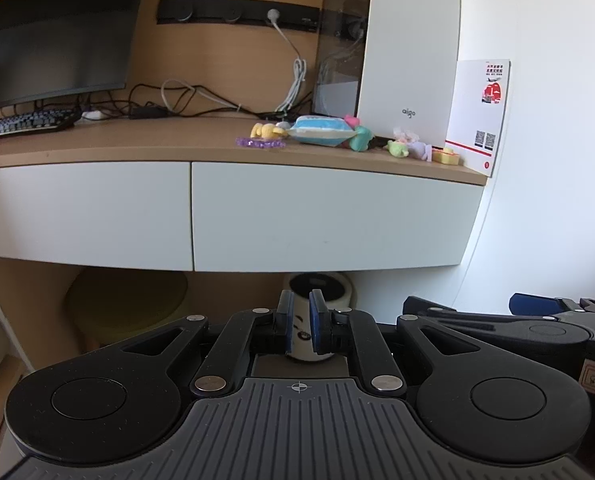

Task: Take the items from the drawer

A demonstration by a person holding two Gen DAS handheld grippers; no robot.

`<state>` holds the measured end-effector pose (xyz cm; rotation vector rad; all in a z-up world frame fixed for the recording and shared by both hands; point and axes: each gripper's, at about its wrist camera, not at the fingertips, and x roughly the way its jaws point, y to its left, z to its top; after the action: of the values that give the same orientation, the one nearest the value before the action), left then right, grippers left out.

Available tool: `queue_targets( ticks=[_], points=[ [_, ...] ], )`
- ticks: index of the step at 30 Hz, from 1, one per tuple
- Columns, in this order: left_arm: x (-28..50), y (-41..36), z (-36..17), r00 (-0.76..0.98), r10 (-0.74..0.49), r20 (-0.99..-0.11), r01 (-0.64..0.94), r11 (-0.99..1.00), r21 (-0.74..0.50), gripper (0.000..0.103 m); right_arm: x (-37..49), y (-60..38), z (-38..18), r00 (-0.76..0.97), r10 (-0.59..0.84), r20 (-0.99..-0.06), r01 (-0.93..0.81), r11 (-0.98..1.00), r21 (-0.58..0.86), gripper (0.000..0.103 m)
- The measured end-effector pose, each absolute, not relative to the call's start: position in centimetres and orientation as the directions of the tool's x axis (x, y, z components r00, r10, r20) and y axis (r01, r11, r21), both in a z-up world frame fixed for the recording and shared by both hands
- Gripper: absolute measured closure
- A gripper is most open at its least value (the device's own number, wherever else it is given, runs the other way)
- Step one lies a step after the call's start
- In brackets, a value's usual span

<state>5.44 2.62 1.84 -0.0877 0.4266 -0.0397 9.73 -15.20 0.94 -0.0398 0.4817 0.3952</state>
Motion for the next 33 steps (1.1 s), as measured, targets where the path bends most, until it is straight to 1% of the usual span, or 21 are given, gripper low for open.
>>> queue_targets(
  ticks=[5, 13, 20, 33],
  points=[
    [5.39, 2.81, 1.82, 0.911, -0.054, -0.408, 0.017, 0.995, -0.094, 0.092, 9.31, -15.04, 1.08, 0.825, 0.347, -0.446, -0.373, 0.927, 0.033, 0.0],
    [5.44, 2.79, 1.51, 0.918, -0.049, -0.394, 0.019, 0.997, -0.08, 0.092, 9.22, -15.4, 1.32, 0.829, 0.341, -0.443, -0.358, 0.932, 0.048, 0.0],
    [6.03, 3.0, 0.9, 0.91, -0.046, -0.411, 0.016, 0.997, -0.077, 0.092, 9.04, -15.33, 1.16, 0.828, 0.345, -0.443, -0.367, 0.93, 0.039, 0.0],
    [5.86, 3.09, 0.87, 0.91, -0.055, -0.41, 0.025, 0.997, -0.078, 0.092, 9.23, -15.22, 1.09, 0.827, 0.346, -0.443, -0.367, 0.93, 0.041, 0.0]
  ],
)
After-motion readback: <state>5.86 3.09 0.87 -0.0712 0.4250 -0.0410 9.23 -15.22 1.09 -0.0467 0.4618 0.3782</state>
